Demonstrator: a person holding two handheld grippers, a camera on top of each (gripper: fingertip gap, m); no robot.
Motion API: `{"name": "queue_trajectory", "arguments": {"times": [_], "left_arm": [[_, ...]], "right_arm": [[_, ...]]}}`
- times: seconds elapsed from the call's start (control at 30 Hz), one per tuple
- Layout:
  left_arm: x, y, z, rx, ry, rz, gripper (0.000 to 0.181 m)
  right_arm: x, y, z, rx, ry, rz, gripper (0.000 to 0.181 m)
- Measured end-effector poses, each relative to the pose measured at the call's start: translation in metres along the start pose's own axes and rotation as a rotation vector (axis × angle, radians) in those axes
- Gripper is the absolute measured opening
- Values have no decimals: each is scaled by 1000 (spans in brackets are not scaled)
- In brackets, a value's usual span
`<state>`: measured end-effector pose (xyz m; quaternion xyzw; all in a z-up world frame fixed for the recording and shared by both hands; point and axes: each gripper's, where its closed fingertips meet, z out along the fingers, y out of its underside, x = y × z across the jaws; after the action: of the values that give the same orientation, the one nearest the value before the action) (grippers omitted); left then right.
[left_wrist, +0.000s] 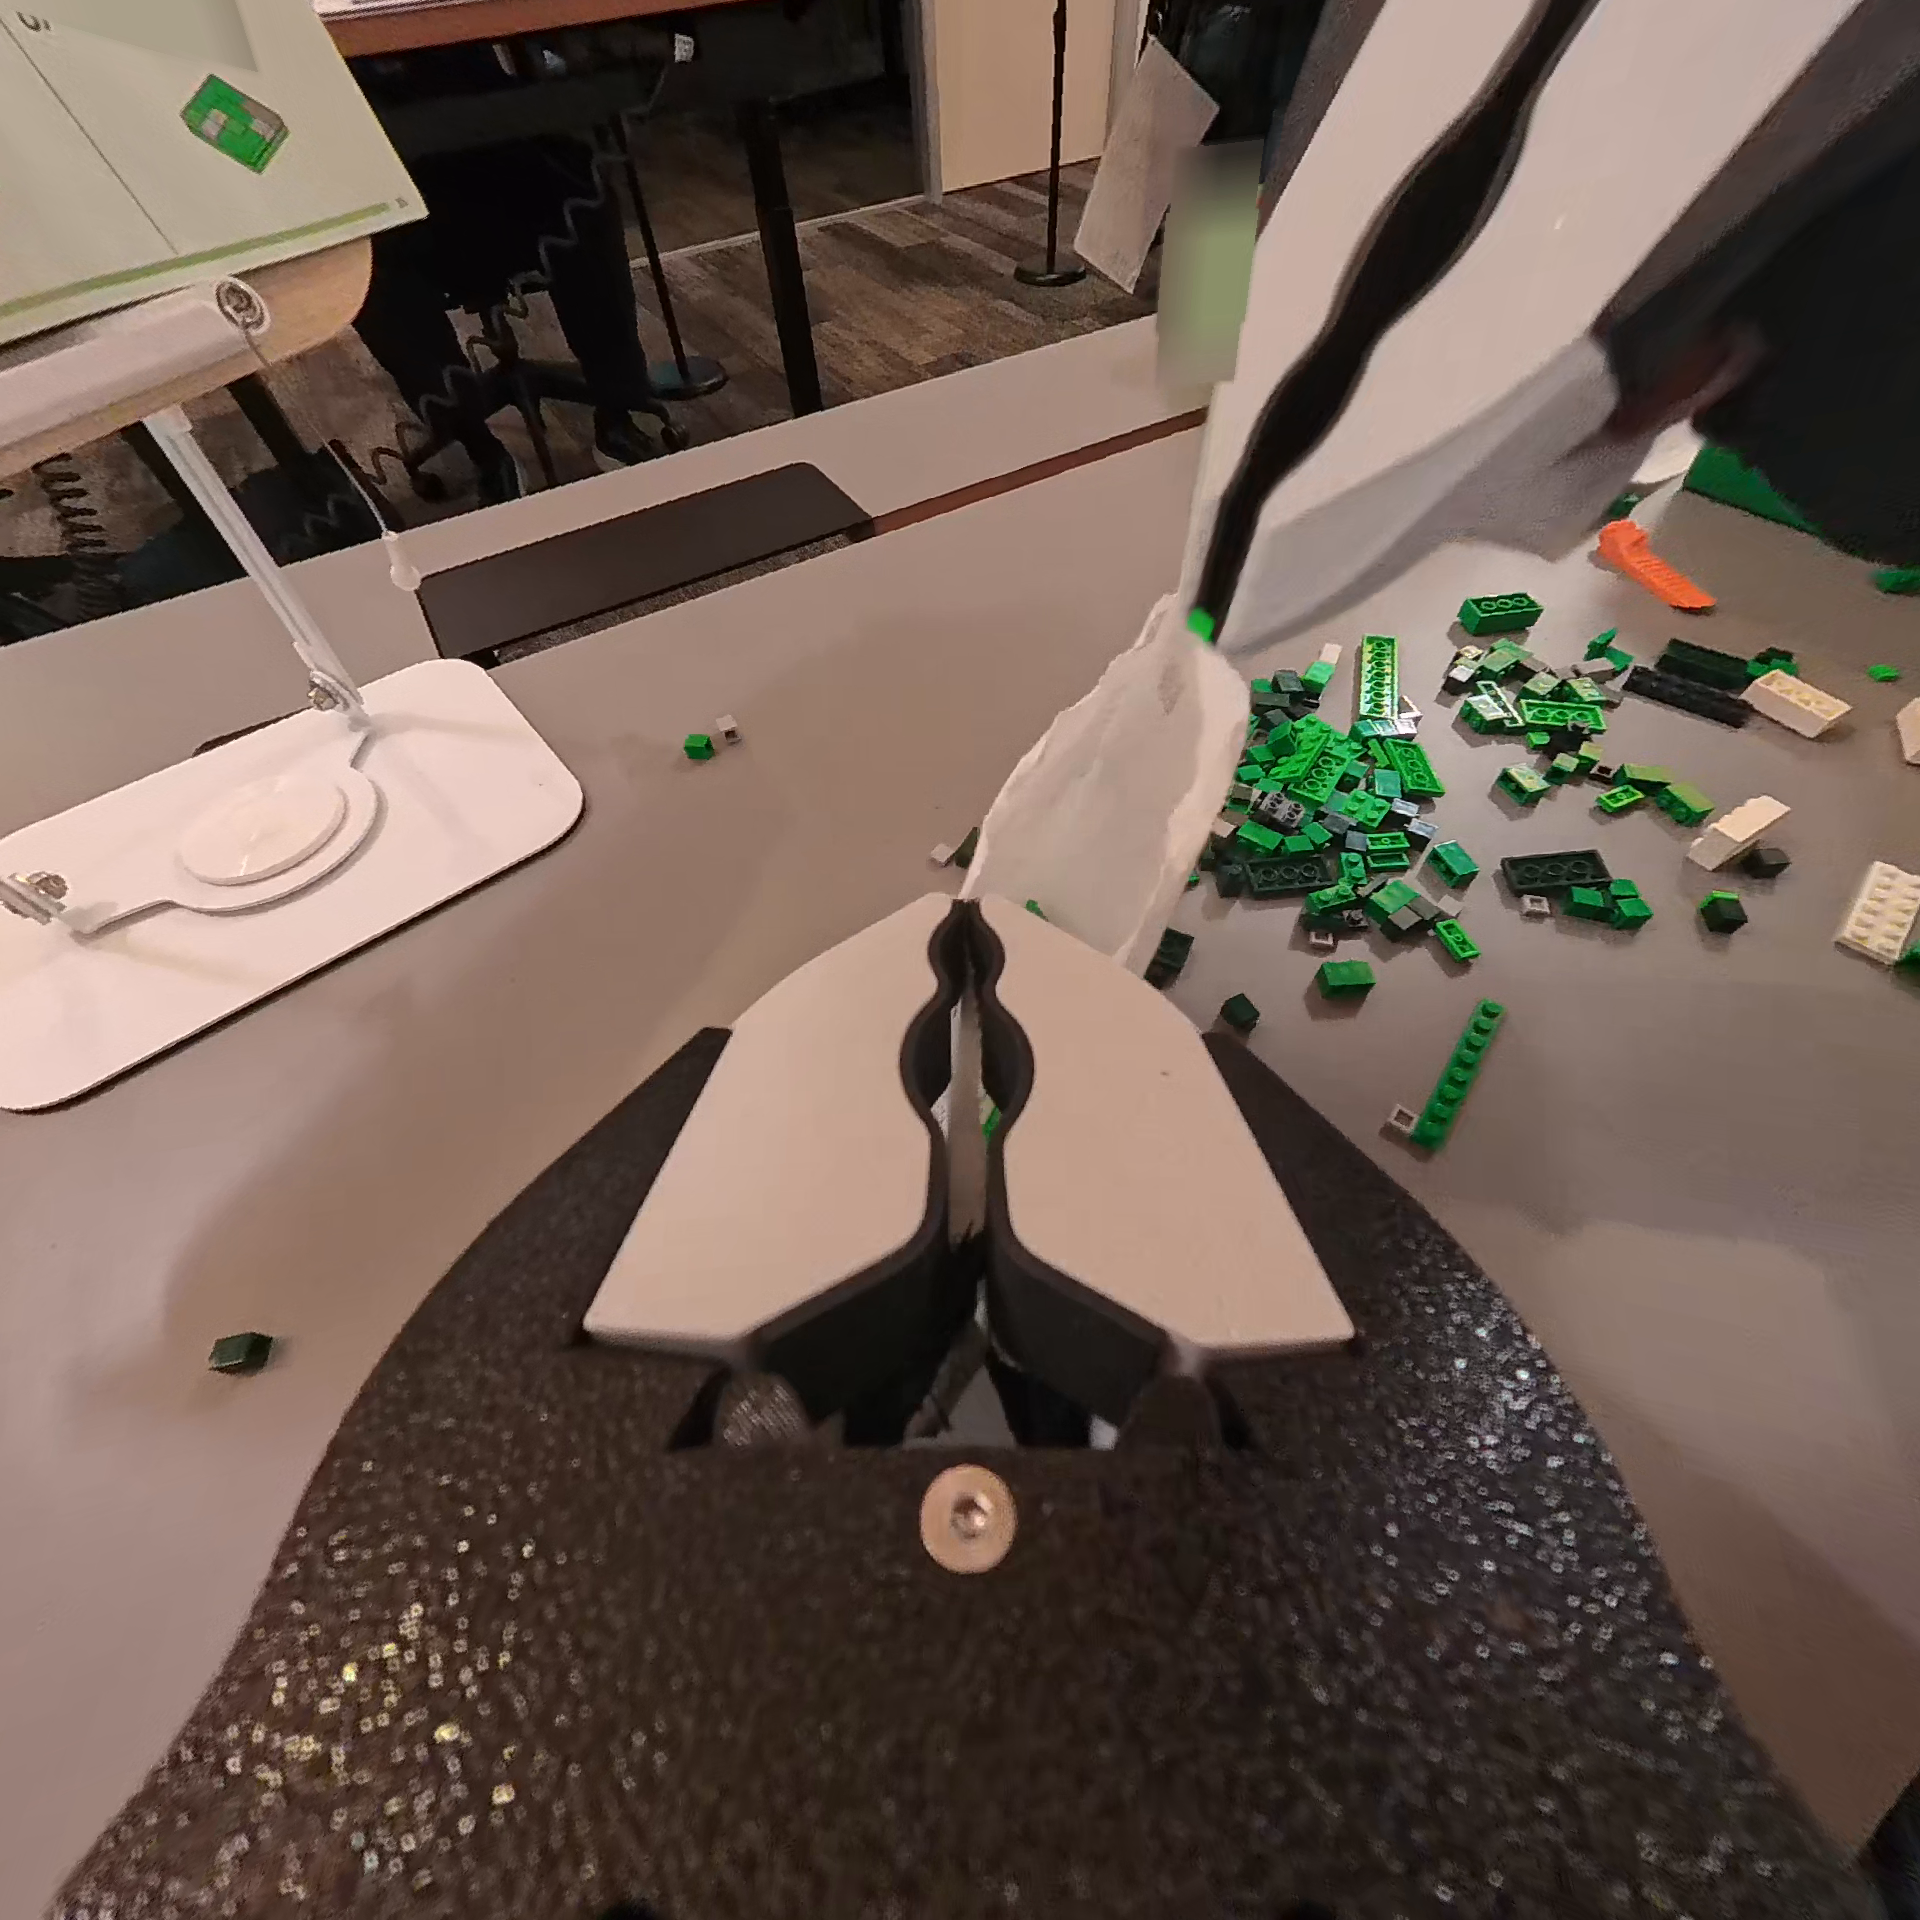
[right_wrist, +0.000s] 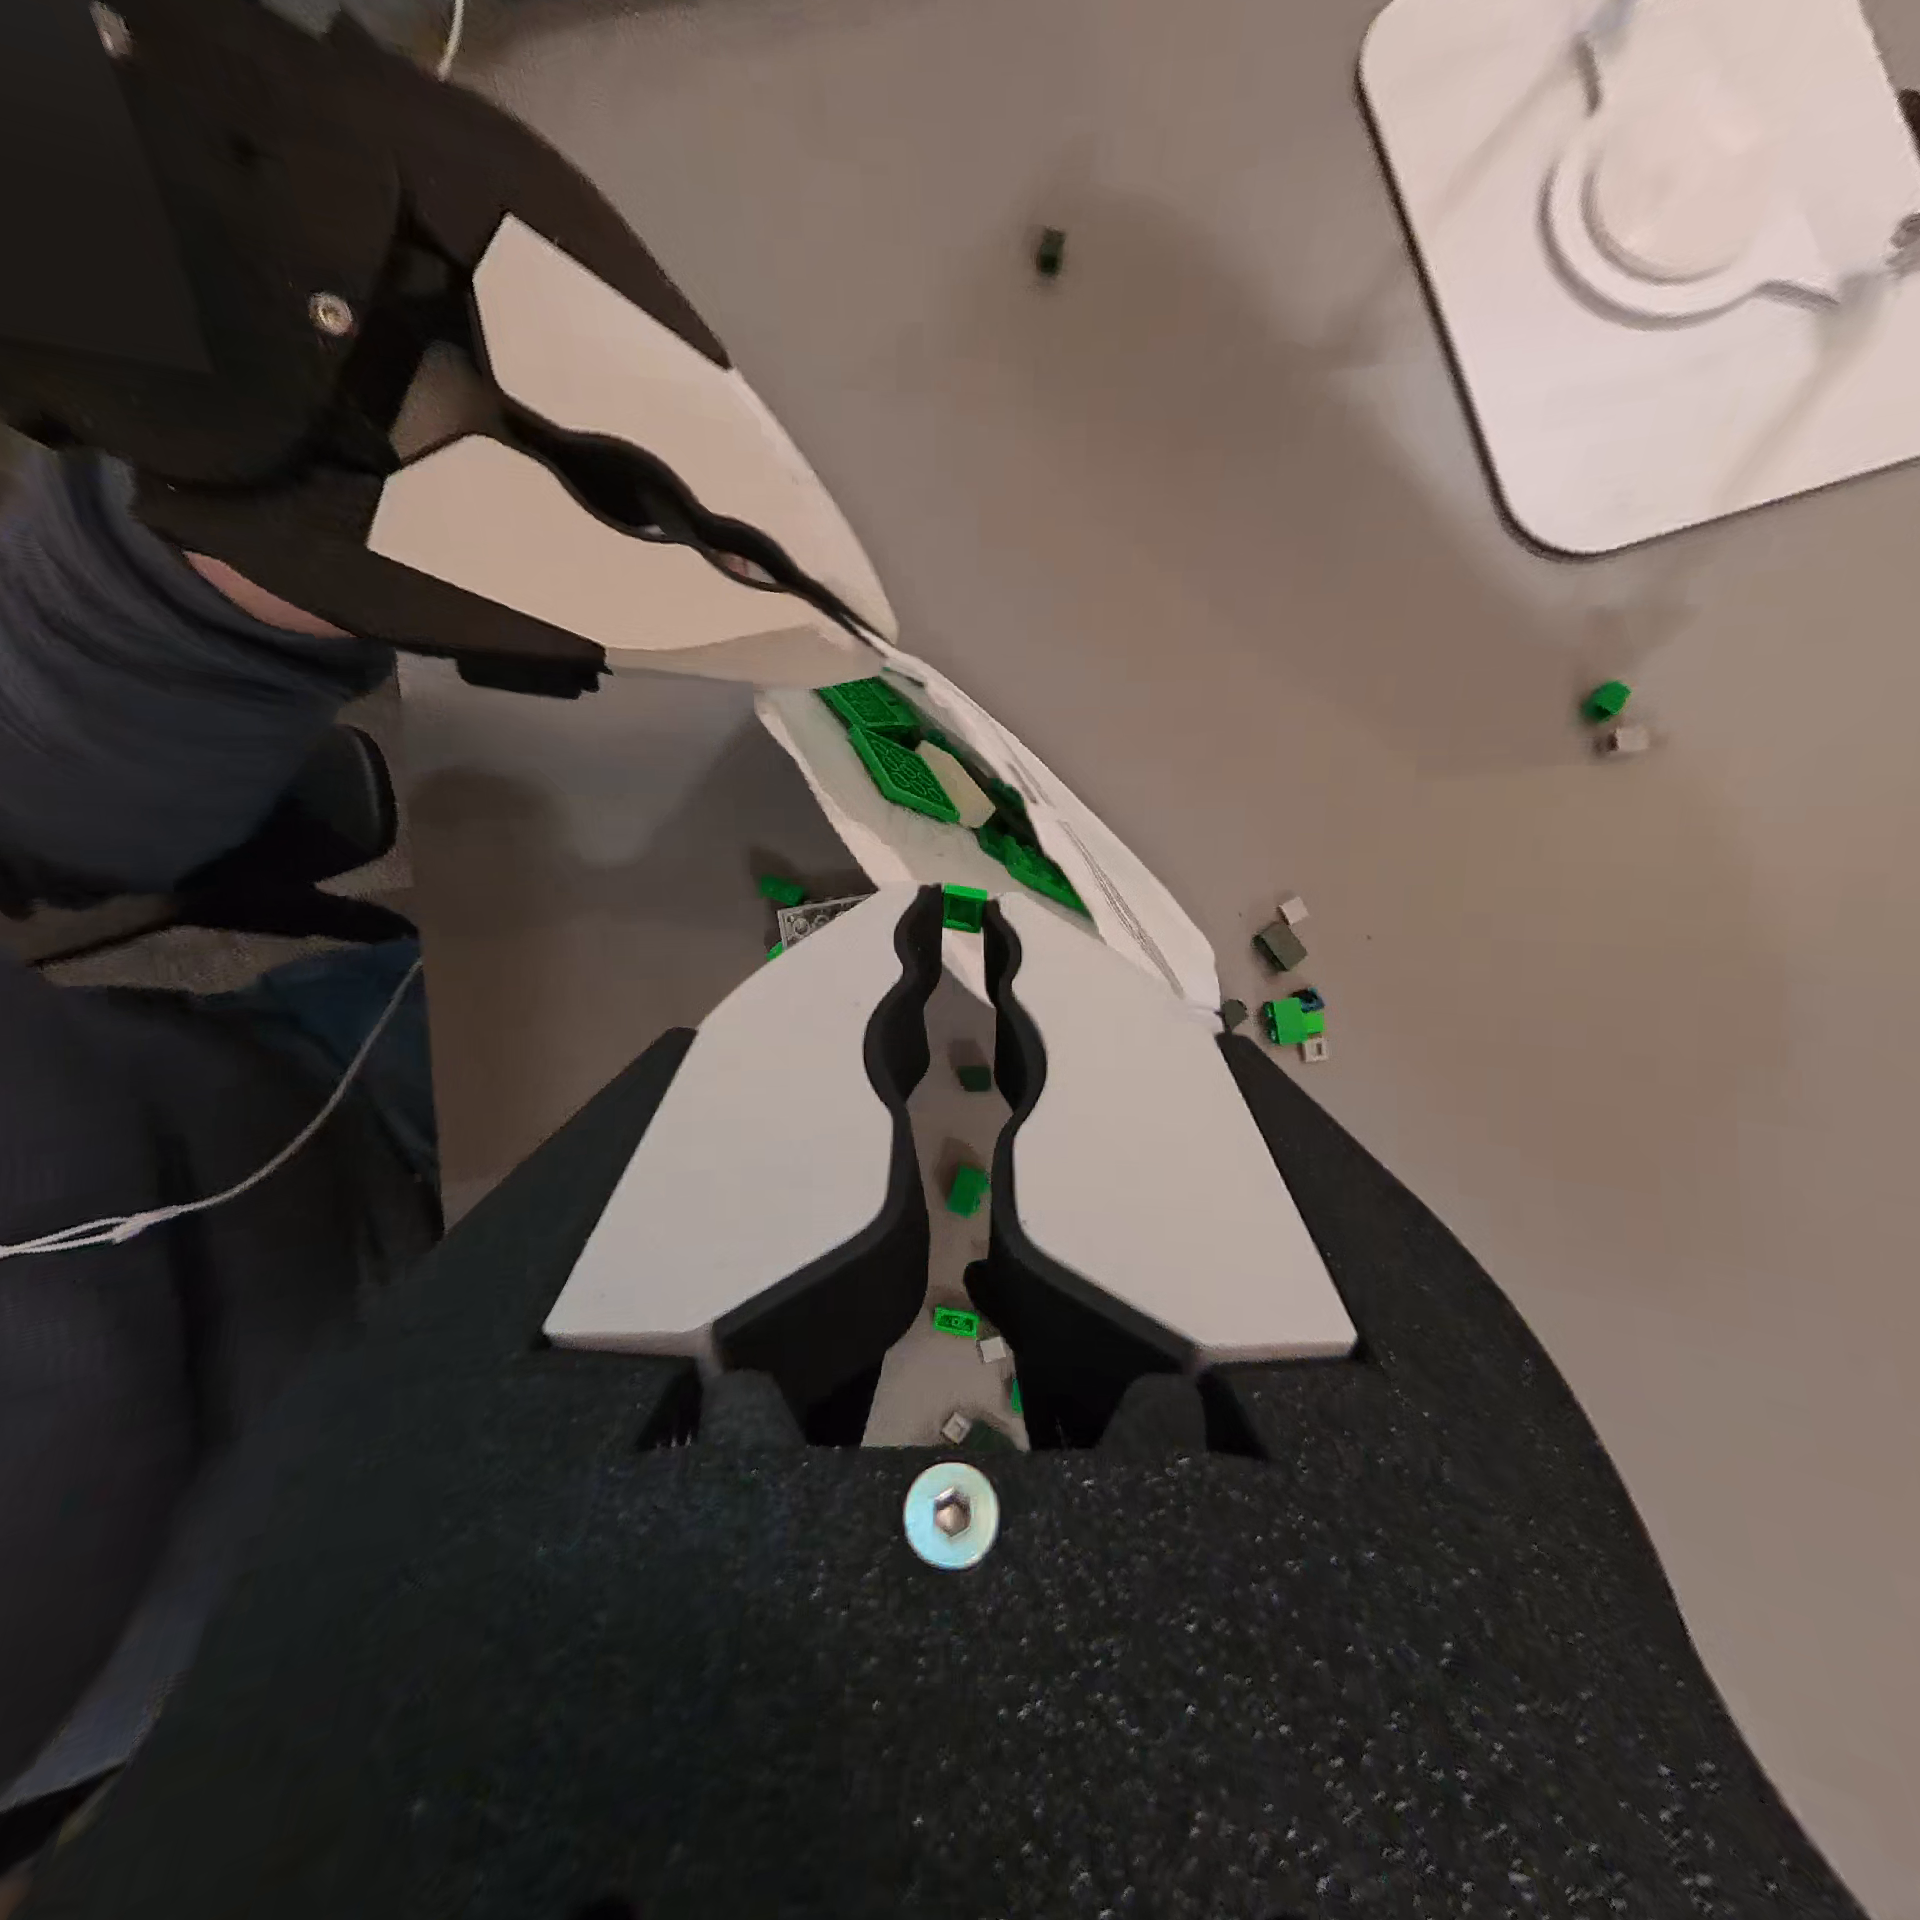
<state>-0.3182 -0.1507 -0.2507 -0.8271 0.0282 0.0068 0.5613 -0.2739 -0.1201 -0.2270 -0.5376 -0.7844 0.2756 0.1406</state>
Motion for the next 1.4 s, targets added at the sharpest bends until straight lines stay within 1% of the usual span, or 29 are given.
{"name": "queue_trajectory", "arguments": {"times": [0.07,0.13,0.17,0.27,0.33,0.4,0.43,0.5,0.53,0.6,0.7,0.73,0.8,0.93,1.03,1.1,1.23,1.4], "left_arm": [[1,-1,-1,2,-1,5,0],[1,-2,-2,5,-5,9,0],[0,-3,-2,6,-6,10,0],[-3,-1,-3,2,-19,11,0],[-9,1,-4,-9,-42,13,0],[-14,3,-6,-16,-63,15,0],[-15,2,-6,-13,-63,11,0],[-16,1,-7,-6,-60,7,0],[-16,1,-7,-6,-60,7,0],[-16,3,-6,-11,-59,8,0],[-16,4,-5,-15,-53,8,0],[-15,3,-5,-14,-53,9,0],[-15,3,-6,-14,-54,13,0],[-16,3,-6,-12,-52,10,0],[-15,4,-5,-14,-50,12,0],[-15,3,-5,-14,-49,14,0],[-14,3,-5,-14,-48,18,0],[-14,3,-4,-14,-45,18,0]], "right_arm": [[-4,-1,10,-26,-6,-19,7],[-3,-1,16,-31,4,-19,18],[-1,0,17,-33,10,-17,20],[4,1,7,3,27,-3,24],[20,7,-6,40,57,28,22],[48,27,-10,37,56,135,20],[62,42,-6,14,50,184,16],[78,73,12,-71,33,202,17],[81,89,23,-132,23,186,18],[78,112,44,-219,-2,73,18],[90,130,62,-297,69,-72,11],[95,131,65,-301,97,-83,6],[95,132,71,-289,79,-82,2],[88,146,75,-362,29,-115,4],[82,143,75,-354,-1,-155,5],[82,147,76,-383,-7,-189,5],[84,153,79,-435,-28,-202,10],[90,151,81,-441,-27,-231,13]]}}
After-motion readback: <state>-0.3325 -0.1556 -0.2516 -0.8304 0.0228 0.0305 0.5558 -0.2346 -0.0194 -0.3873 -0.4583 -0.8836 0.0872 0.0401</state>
